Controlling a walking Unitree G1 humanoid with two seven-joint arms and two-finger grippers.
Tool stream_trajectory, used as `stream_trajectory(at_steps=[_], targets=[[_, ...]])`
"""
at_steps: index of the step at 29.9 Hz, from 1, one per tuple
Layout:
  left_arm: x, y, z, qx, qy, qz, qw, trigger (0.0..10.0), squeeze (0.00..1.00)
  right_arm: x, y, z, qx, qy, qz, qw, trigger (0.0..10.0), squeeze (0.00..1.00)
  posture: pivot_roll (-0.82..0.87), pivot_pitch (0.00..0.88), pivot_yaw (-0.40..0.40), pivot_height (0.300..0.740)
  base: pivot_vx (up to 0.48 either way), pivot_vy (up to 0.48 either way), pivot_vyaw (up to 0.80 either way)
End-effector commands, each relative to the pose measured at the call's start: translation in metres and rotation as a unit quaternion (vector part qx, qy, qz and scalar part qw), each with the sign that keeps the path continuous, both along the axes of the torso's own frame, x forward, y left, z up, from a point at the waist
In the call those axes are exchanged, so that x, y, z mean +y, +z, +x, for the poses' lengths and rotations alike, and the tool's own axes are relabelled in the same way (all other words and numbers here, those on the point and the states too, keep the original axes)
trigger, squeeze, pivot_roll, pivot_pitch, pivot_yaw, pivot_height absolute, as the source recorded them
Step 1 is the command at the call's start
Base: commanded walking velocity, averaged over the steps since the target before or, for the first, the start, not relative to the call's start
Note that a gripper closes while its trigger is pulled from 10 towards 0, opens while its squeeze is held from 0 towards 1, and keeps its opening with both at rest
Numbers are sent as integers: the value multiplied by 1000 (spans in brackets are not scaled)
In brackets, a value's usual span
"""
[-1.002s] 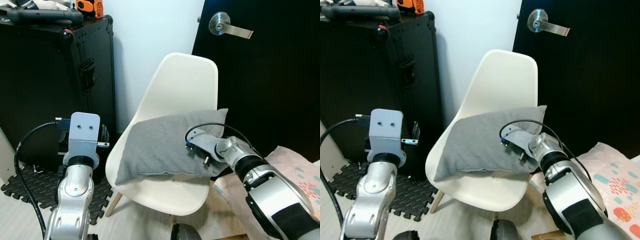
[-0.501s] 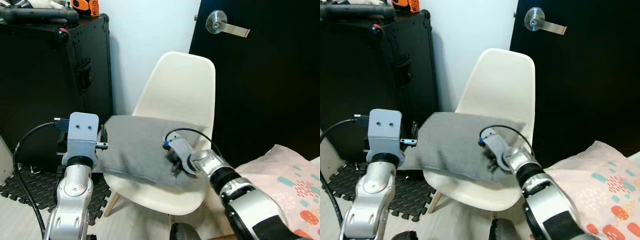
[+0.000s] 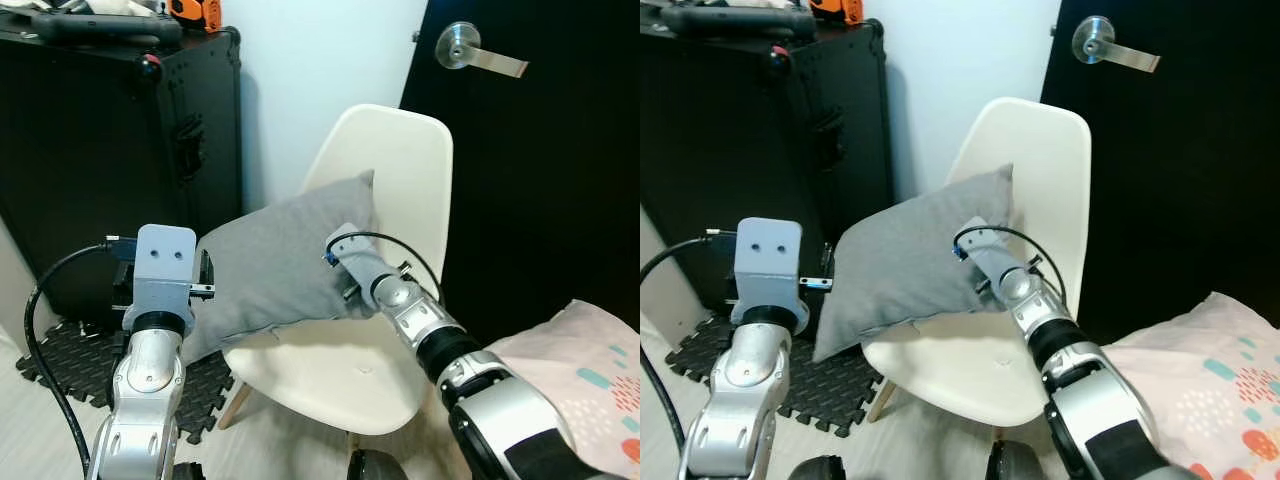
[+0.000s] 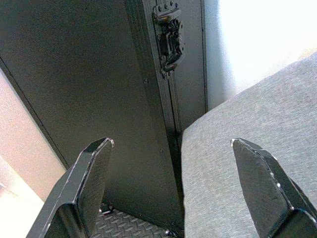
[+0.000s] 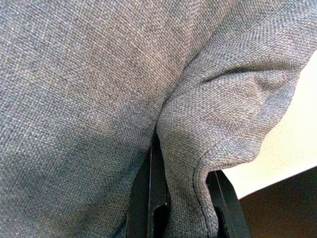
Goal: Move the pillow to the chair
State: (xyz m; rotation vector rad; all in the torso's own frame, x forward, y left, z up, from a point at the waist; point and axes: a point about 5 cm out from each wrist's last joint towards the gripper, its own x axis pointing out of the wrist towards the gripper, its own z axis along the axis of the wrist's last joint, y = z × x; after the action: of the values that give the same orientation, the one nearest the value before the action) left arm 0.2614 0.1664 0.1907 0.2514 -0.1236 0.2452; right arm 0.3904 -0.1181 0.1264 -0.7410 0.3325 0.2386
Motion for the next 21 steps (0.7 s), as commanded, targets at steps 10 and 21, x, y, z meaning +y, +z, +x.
stream_trajectory(at_steps=[10, 21], targets=[[-4, -5, 1, 7, -6, -6, 1000, 10000, 0, -54, -2, -1, 3, -77, -147, 986, 10000, 259, 69, 0, -139, 501, 0, 0, 0], [-5, -4, 3, 8, -12, -5, 1000, 10000, 0, -72, 4, 0, -22, -125, -149, 981, 10000, 1000, 71, 0, -128, 501, 0, 0, 0]])
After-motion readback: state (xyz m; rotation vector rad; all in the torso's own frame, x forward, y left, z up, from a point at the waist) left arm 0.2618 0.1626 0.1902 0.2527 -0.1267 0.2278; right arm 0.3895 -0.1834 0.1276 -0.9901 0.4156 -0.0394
